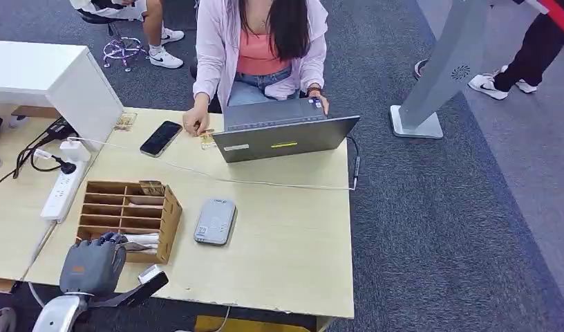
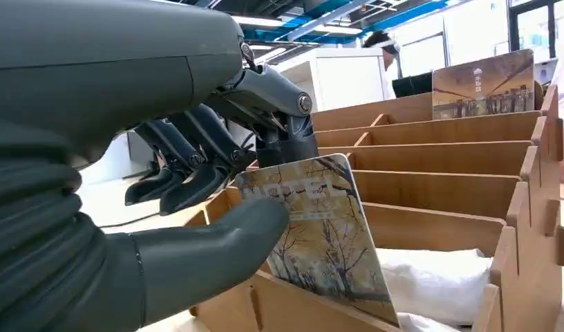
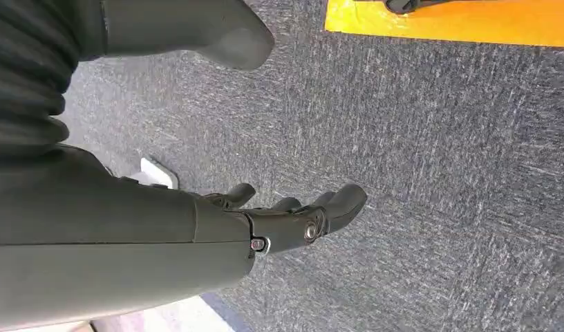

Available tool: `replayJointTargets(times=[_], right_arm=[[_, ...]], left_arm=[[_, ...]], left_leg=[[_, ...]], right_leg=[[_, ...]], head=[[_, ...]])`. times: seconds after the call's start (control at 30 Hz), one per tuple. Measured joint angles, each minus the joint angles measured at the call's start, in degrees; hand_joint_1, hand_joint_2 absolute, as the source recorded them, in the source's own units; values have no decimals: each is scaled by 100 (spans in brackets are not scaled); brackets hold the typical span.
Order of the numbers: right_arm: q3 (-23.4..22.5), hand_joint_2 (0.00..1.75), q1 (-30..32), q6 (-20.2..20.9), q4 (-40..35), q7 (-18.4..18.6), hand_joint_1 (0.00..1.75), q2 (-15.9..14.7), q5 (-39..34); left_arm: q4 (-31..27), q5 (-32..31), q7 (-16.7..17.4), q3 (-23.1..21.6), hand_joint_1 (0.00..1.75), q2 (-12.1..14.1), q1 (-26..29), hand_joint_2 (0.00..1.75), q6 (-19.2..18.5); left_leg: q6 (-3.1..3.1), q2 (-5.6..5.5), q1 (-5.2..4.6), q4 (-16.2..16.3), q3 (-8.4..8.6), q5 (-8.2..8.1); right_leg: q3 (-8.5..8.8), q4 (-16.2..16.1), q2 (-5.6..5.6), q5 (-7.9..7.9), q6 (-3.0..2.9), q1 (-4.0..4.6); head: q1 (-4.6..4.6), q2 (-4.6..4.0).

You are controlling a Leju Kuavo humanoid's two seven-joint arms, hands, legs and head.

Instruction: Pass the card to the sensor for recognition and then transmit it.

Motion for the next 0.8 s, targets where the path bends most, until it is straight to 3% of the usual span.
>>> replayJointTargets(times=[0.27, 0.4, 0.63, 0.8], right_arm=[[-9, 175, 0, 2, 0, -13, 0, 0, 63], [-9, 175, -3, 22, 0, -26, 0, 0, 96], [-11, 175, -16, 63, 0, -79, 0, 0, 179], [-11, 175, -23, 70, 0, -90, 0, 0, 201]], left_arm=[[-2, 105, -61, 76, 175, 2, -66, 175, 253], [-76, 236, -269, 194, 175, 41, -296, 175, 363], [-446, 736, -527, 240, 175, 291, -1194, 175, 64], [-503, 835, -546, 240, 175, 339, -1421, 175, -5]], left_leg=[[0, 0, 0, 0, 0, 0], [0, 0, 1, 1, 1, 1], [-3, -6, 1, 1, 0, 7], [-3, -6, 1, 1, 0, 7]], right_leg=[[-1, 0, 0, 0, 0, 0], [-1, 0, -1, 1, 0, 1], [0, 1, -7, 6, -4, 1], [0, 1, -6, 7, -3, 1]], head=[[0, 0], [0, 0], [0, 0], [0, 0]])
